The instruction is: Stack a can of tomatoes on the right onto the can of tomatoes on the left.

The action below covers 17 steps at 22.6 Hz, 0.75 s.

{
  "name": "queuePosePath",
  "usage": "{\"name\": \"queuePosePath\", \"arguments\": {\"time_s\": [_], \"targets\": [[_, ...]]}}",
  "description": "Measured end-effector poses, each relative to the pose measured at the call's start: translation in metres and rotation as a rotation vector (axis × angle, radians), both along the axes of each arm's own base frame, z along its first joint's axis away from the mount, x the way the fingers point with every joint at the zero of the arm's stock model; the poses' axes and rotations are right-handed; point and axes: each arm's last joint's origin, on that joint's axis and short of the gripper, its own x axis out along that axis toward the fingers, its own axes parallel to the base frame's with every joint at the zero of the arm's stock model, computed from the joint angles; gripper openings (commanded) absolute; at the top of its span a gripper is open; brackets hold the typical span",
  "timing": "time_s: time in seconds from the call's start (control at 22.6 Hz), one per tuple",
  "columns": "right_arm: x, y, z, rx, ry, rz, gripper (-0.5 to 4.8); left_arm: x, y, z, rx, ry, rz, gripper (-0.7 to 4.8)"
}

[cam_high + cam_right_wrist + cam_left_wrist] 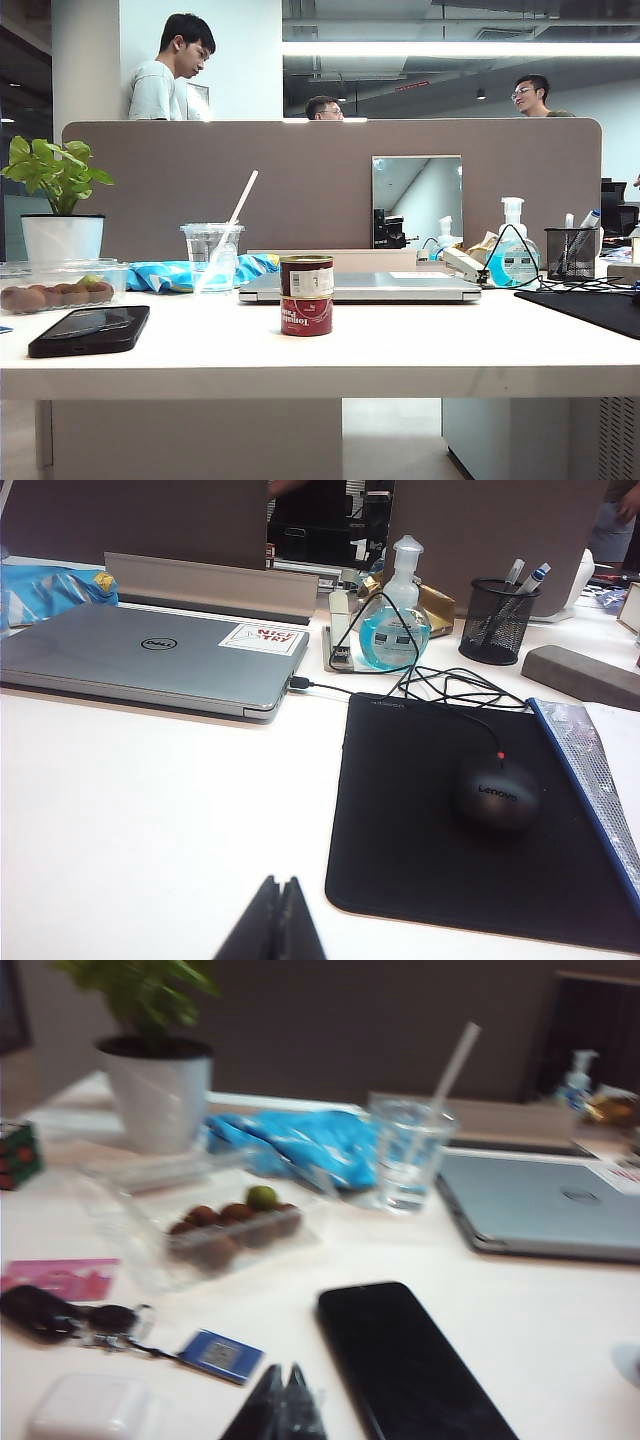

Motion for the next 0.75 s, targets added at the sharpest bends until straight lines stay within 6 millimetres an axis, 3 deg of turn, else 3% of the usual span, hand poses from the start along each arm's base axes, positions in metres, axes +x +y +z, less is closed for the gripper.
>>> {"name": "queuePosePath", "arguments": {"time_s": [0.31, 0.75], "targets": [[0.0000, -0.0001, 0.0000, 0.000, 0.000, -0.001, -0.05, -0.0005, 0.0039, 0.0004, -0.001, -0.006, 0.136, -0.04], [0.0000, -0.0003, 0.0000, 0.000, 0.000, -0.003, -0.05, -0.0005, 0.0040, -0.0003, -0.001, 0.002, 0.137, -0.04]]}}
